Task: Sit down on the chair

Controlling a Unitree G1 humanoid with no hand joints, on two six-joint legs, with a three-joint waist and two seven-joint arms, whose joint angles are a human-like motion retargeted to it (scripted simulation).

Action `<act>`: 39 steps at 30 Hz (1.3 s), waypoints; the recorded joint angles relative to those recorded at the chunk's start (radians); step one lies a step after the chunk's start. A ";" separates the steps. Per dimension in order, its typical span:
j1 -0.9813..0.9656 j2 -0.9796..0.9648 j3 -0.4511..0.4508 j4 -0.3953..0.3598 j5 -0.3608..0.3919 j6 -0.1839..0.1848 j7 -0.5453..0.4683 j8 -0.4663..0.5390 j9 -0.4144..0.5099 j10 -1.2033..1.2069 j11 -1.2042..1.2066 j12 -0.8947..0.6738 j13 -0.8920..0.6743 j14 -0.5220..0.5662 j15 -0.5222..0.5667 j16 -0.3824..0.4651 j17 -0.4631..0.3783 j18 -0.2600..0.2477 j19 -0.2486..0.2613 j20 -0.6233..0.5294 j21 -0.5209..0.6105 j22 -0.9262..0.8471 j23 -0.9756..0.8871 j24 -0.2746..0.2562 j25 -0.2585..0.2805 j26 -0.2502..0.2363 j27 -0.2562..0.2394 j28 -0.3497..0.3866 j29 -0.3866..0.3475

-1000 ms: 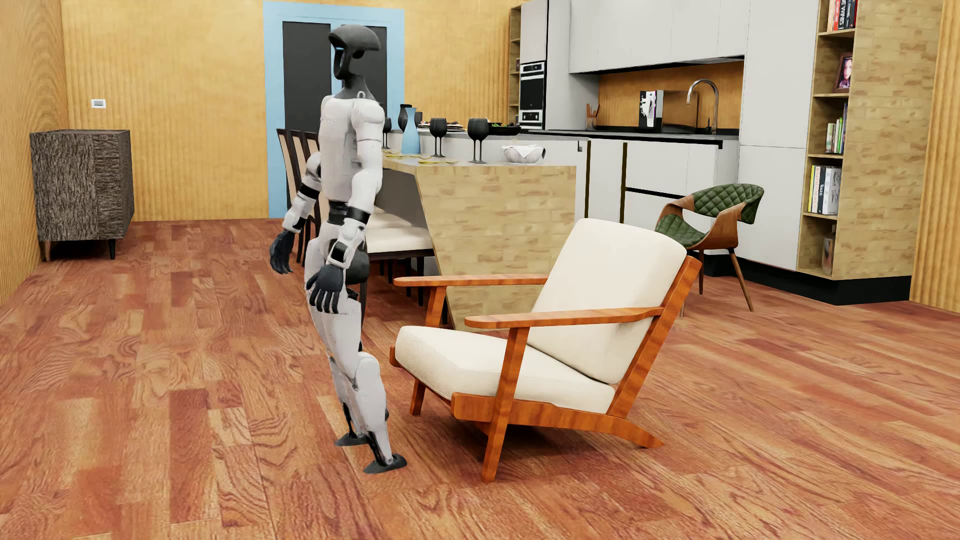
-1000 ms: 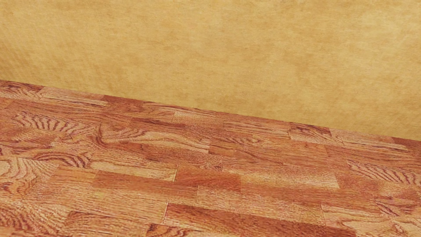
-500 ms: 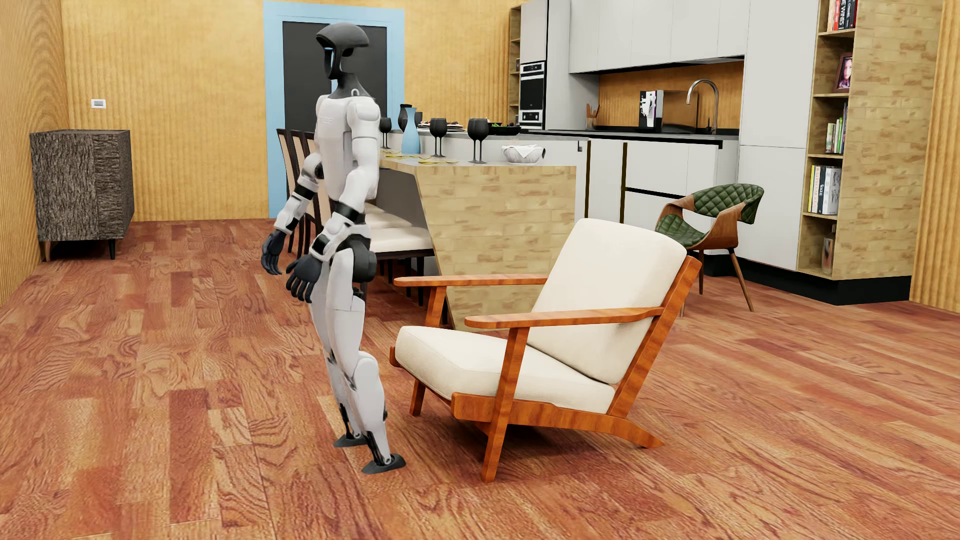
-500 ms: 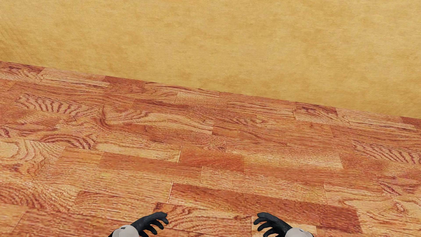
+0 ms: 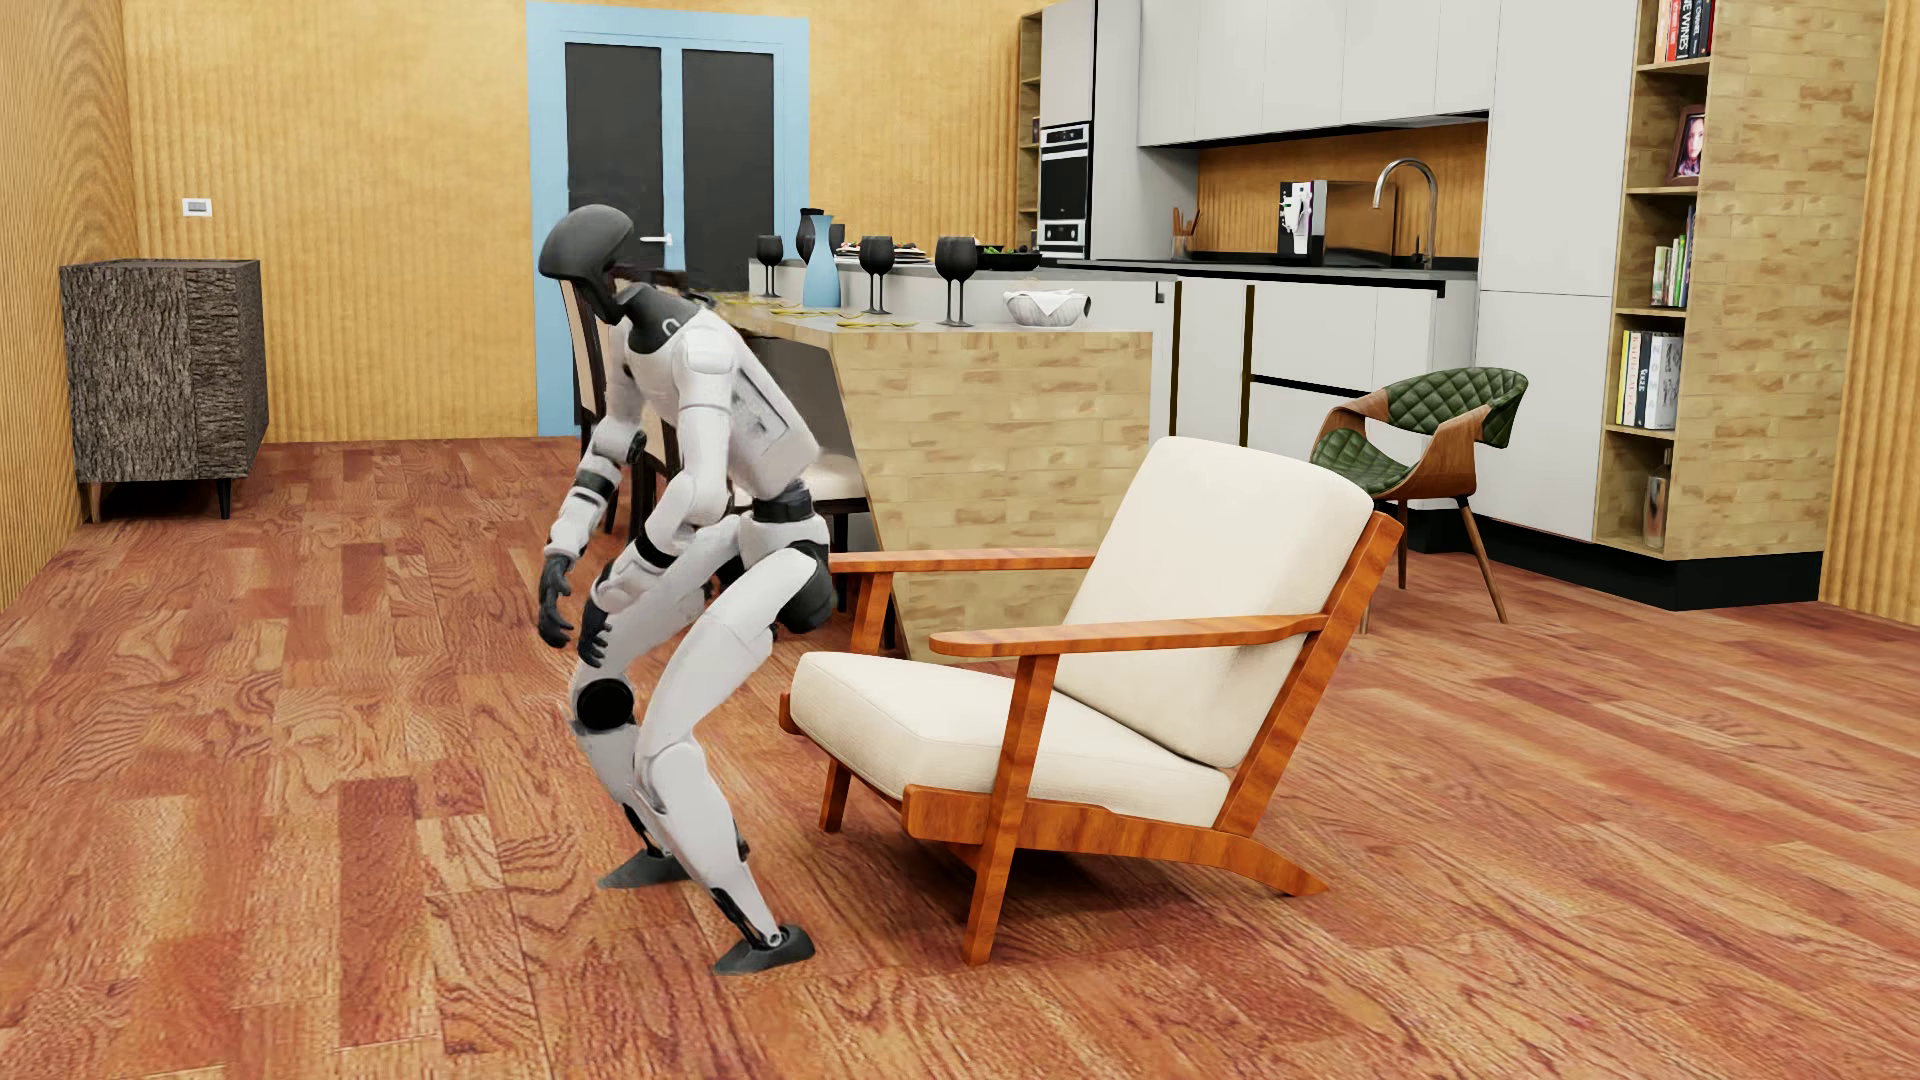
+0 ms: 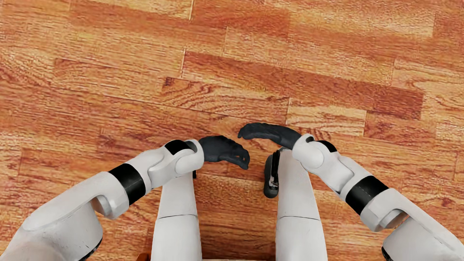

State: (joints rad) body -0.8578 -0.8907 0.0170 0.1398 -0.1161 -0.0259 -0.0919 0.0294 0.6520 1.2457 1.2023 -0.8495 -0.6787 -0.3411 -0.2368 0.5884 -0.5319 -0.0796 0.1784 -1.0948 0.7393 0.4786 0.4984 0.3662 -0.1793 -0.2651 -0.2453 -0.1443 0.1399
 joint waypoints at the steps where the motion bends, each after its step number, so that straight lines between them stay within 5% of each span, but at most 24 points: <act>1: -0.063 -0.065 -0.003 0.007 0.000 0.002 -0.015 0.009 0.031 0.068 0.068 -0.073 -0.057 -0.018 -0.013 0.031 -0.047 -0.009 0.006 -0.060 0.036 -0.064 -0.075 -0.006 0.024 -0.005 0.001 0.007 -0.001; 2: -0.123 -0.126 -0.005 0.015 0.001 0.003 -0.029 0.021 0.061 0.134 0.133 -0.140 -0.117 -0.033 -0.028 0.062 -0.090 -0.018 0.013 -0.115 0.073 -0.123 -0.144 -0.026 0.050 0.003 0.006 0.027 -0.010; 5: -0.289 -0.299 -0.010 0.032 -0.006 0.001 -0.077 0.050 0.131 0.323 0.321 -0.309 -0.256 -0.081 -0.068 0.203 -0.232 -0.047 0.043 -0.253 0.163 -0.348 -0.347 -0.120 0.156 0.023 -0.007 0.243 -0.135; 9: -0.468 -0.497 -0.011 0.027 -0.040 0.009 -0.121 0.096 0.195 0.525 0.539 -0.448 -0.300 -0.109 -0.092 0.348 -0.411 -0.082 0.079 -0.358 0.168 -0.573 -0.601 -0.195 0.260 0.015 -0.060 0.455 -0.308; 16: -0.616 -0.659 -0.013 0.015 -0.050 0.018 -0.164 0.151 0.247 0.740 0.766 -0.419 -0.202 -0.071 -0.065 0.493 -0.521 -0.108 0.088 -0.309 0.049 -0.745 -0.822 -0.199 0.291 -0.002 -0.111 0.600 -0.432; 21: -0.512 -0.541 -0.013 0.024 -0.046 0.021 -0.163 0.134 0.198 0.730 0.739 -0.137 -0.031 -0.004 0.032 0.409 -0.389 -0.095 0.073 -0.048 -0.075 -0.604 -0.678 -0.145 0.218 0.016 -0.063 0.467 -0.317; 24: -0.397 -0.436 -0.013 0.028 -0.040 0.007 -0.156 0.125 0.138 0.745 0.754 0.071 0.133 -0.008 0.035 0.270 -0.218 -0.078 0.050 0.162 -0.208 -0.435 -0.515 -0.084 0.129 0.018 -0.037 0.322 -0.234; 26: -0.333 -0.377 -0.013 0.035 -0.037 0.005 -0.148 0.121 0.089 0.744 0.751 0.230 0.249 -0.012 0.039 0.156 -0.087 -0.072 0.044 0.331 -0.306 -0.307 -0.394 -0.055 0.088 0.023 -0.028 0.282 -0.253; 28: -0.295 -0.337 -0.014 0.035 -0.032 0.009 -0.142 0.119 0.051 0.735 0.739 0.374 0.342 -0.006 0.045 0.063 0.021 -0.067 0.038 0.484 -0.403 -0.204 -0.277 -0.087 0.117 0.055 -0.025 0.379 -0.339; 31: -0.250 -0.289 -0.019 0.035 -0.014 0.003 -0.137 0.117 0.018 0.721 0.725 0.526 0.441 0.011 0.057 -0.050 0.147 -0.064 0.017 0.641 -0.487 -0.029 -0.061 -0.213 0.213 0.133 0.013 0.500 -0.472; 32: -0.234 -0.267 -0.016 0.038 -0.002 0.003 -0.128 0.111 0.011 0.718 0.721 0.553 0.464 0.014 0.058 -0.086 0.174 -0.053 0.007 0.682 -0.504 0.066 0.040 -0.268 0.234 0.161 0.043 0.481 -0.457; 34: -0.199 -0.234 -0.017 0.036 0.002 -0.004 -0.124 0.107 -0.002 0.710 0.720 0.567 0.483 0.020 0.058 -0.132 0.192 -0.063 -0.016 0.733 -0.514 0.301 0.289 -0.356 0.233 0.235 0.129 0.363 -0.311; 35: -0.184 -0.219 -0.017 0.035 0.003 -0.007 -0.119 0.103 -0.011 0.708 0.721 0.579 0.483 0.020 0.055 -0.140 0.192 -0.062 -0.027 0.745 -0.498 0.417 0.426 -0.358 0.196 0.265 0.163 0.299 -0.215; 37: -0.159 -0.194 -0.019 0.037 0.006 -0.012 -0.111 0.097 -0.025 0.706 0.723 0.624 0.480 0.020 0.052 -0.139 0.201 -0.063 -0.043 0.751 -0.435 0.601 0.646 -0.291 0.025 0.280 0.177 0.168 -0.018; 39: -0.143 -0.183 -0.019 0.042 0.010 -0.018 -0.108 0.094 -0.040 0.704 0.724 0.707 0.529 0.019 0.050 -0.140 0.244 -0.061 -0.048 0.761 -0.389 0.666 0.718 -0.142 -0.157 0.255 0.151 0.011 0.105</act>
State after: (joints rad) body -1.0012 -1.0738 -0.0023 0.1815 -0.1063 -0.0438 -0.1997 0.1237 0.6115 1.9495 1.9263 -0.1426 -0.1494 -0.3218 -0.1864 0.4488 -0.2882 -0.1410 0.1300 -0.3342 0.3508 1.1443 1.2166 0.2237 -0.3362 -0.0097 -0.0940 -0.1338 0.2447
